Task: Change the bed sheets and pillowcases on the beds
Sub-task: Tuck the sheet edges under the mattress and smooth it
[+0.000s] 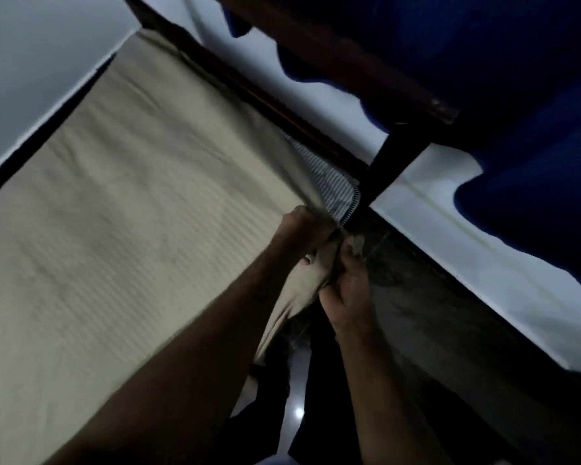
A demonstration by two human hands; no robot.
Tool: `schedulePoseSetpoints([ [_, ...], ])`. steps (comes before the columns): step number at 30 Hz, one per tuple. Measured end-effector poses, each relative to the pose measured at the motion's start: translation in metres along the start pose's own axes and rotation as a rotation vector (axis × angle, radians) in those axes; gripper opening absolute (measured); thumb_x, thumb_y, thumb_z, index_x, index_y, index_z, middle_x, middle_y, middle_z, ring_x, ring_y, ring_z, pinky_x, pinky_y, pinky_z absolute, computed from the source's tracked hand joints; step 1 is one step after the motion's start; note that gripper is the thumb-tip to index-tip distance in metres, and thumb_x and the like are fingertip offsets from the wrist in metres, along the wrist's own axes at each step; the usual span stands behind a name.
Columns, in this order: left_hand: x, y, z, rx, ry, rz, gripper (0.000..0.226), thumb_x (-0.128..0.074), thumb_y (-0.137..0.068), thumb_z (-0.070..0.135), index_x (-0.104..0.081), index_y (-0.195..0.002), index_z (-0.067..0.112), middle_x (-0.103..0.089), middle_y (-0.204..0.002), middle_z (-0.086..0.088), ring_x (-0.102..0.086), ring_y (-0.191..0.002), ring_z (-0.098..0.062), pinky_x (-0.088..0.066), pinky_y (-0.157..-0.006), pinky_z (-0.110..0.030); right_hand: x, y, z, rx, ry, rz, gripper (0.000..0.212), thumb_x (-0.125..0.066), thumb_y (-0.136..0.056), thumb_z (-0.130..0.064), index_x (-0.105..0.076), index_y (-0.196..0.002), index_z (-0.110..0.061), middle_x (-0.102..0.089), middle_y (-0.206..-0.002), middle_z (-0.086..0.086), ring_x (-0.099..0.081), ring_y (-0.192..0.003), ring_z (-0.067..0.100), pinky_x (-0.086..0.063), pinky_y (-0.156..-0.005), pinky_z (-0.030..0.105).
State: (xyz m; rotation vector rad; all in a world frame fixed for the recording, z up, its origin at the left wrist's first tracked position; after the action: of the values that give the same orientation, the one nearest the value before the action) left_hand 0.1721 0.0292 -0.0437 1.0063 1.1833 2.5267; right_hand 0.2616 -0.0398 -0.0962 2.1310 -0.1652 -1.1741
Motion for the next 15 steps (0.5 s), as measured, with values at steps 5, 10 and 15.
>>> schedulePoseSetpoints([
  [5,-0.002,-0.004,0.002,0.016,0.213,0.102,0.017,-0.052,-0.094,0.010,-0.067,-0.087,0.007,-0.064,-0.065,-0.010,-0.058,-0.048,-0.026,-0.042,-0.037,-0.025,0.026,-0.008,-0.027,-0.100,-0.070,0.025,0.061,-0.036,-0.103,-0.053,-0.049,-0.147,-0.013,-0.059,-0.140,0.015,-0.061,-0.123,0.031,-0.055,-0.092,0.042],
  [10,0.013,0.010,-0.009,-0.038,0.456,0.068,0.015,-0.057,-0.092,0.001,-0.064,-0.082,0.008,-0.052,-0.063,-0.009,-0.047,-0.052,-0.020,-0.031,-0.042,-0.023,0.021,-0.059,-0.030,-0.273,0.097,0.028,0.068,-0.034,-0.100,-0.064,-0.070,-0.125,-0.012,-0.064,-0.132,0.018,-0.063,-0.119,0.031,-0.055,-0.093,0.042],
  [15,0.021,0.015,-0.009,-0.022,0.533,0.015,0.007,-0.062,-0.090,0.003,-0.065,-0.086,0.006,-0.054,-0.072,-0.012,-0.050,-0.062,-0.020,-0.039,-0.045,-0.021,-0.037,-0.116,-0.049,-0.349,0.263,-0.036,0.062,-0.043,-0.102,-0.052,-0.059,-0.132,0.000,-0.064,-0.125,0.023,-0.063,-0.115,0.036,-0.052,-0.101,0.044],
])
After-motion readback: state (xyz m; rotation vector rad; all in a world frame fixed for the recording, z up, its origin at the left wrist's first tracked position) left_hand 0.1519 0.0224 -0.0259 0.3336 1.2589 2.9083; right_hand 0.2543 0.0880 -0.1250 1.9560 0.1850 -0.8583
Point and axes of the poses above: each hand's wrist, its own y-axis away from the middle knuckle, its own x-axis out of the back of the hand, z = x × y, the point moved 3 cm from there along -y, towards the middle knuckle
